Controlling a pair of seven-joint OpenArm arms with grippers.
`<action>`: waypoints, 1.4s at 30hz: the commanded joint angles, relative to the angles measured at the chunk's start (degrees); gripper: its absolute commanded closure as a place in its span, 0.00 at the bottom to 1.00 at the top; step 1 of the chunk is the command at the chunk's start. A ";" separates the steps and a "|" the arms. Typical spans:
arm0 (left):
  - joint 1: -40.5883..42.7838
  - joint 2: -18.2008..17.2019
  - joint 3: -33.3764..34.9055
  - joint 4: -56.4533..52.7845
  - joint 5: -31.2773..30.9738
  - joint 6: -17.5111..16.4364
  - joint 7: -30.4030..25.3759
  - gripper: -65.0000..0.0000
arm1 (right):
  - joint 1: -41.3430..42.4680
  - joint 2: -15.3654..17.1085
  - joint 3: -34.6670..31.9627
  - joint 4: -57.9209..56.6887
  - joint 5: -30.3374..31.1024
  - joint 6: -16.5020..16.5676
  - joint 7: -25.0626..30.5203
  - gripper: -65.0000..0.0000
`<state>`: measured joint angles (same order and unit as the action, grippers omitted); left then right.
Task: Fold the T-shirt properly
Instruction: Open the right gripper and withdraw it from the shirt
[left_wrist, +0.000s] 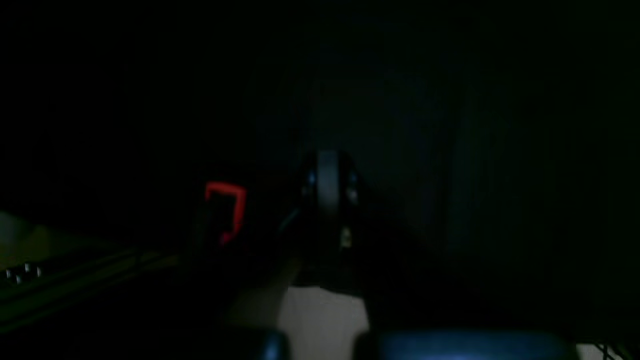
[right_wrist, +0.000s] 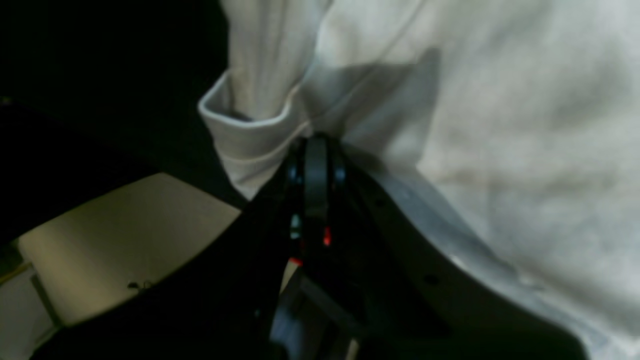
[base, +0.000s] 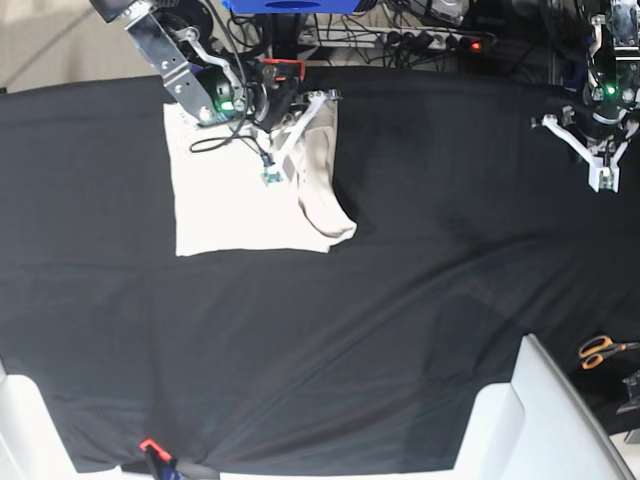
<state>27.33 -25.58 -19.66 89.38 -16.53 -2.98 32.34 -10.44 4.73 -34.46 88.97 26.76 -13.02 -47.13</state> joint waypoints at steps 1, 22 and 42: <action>-0.47 -1.01 -0.43 0.77 -0.04 0.30 -1.17 1.00 | 0.46 -0.29 -0.05 2.68 0.88 0.58 0.32 1.00; 0.23 -2.33 1.95 -3.63 0.05 0.30 -1.26 1.00 | 14.79 0.06 -3.39 11.12 0.53 0.84 -4.95 0.99; -9.79 16.22 9.33 5.34 -0.65 -27.30 11.57 0.43 | 6.00 11.40 19.29 14.99 0.80 1.02 -4.51 1.00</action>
<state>17.93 -8.91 -10.07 93.97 -16.73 -30.11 44.47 -5.15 15.73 -15.42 102.83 27.14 -12.34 -52.51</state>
